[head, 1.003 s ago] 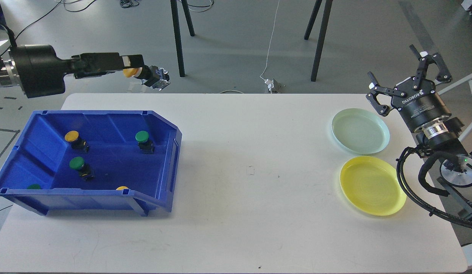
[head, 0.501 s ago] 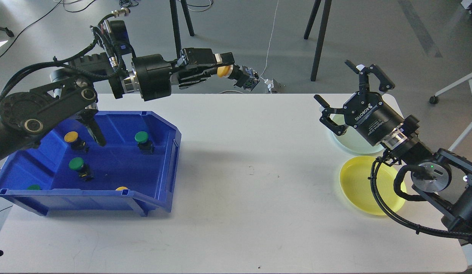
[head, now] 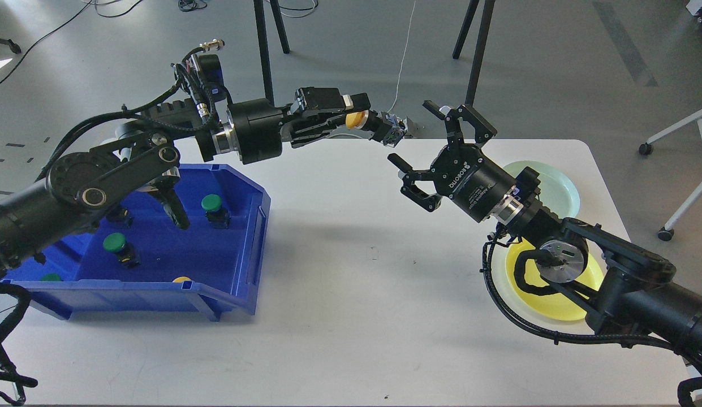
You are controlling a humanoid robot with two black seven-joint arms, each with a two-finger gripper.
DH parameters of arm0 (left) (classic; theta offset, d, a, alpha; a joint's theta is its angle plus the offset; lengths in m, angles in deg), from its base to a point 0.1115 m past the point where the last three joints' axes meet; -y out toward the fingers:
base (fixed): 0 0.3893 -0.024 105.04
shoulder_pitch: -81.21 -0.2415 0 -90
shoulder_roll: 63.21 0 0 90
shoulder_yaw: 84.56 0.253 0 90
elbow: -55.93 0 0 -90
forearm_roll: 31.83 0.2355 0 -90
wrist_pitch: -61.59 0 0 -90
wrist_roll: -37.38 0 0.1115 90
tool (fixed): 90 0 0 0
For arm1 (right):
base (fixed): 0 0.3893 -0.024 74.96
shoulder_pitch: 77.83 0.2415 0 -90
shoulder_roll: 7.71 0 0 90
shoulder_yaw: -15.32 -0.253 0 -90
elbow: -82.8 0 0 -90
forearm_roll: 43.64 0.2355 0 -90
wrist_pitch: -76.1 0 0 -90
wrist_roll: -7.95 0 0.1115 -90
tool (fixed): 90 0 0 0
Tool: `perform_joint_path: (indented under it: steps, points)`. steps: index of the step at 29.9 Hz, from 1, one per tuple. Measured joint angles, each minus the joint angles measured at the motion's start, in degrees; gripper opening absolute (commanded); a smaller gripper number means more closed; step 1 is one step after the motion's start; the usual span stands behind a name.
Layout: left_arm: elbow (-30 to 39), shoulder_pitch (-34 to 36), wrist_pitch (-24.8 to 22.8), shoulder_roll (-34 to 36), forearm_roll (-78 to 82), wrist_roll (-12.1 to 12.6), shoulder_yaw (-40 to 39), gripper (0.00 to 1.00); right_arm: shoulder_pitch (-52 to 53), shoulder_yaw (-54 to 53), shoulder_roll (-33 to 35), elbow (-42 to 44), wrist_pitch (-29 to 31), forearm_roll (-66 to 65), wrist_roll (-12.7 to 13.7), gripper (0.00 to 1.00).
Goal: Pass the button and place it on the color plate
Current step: 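Lift the yellow button and extend the left arm toward the right gripper, then grasp the yellow button with the right gripper and release the left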
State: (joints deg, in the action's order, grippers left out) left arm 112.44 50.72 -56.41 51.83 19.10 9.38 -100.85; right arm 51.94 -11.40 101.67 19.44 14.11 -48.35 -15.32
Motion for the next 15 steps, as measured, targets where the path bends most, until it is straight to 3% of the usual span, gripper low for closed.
perform_joint_path:
  steps: [15]
  points:
    - [0.0,-0.01,0.0,0.0,-0.04,0.0,-0.06,0.1,0.82,-0.09,-4.46,2.59,0.0,0.07,-0.75,0.98]
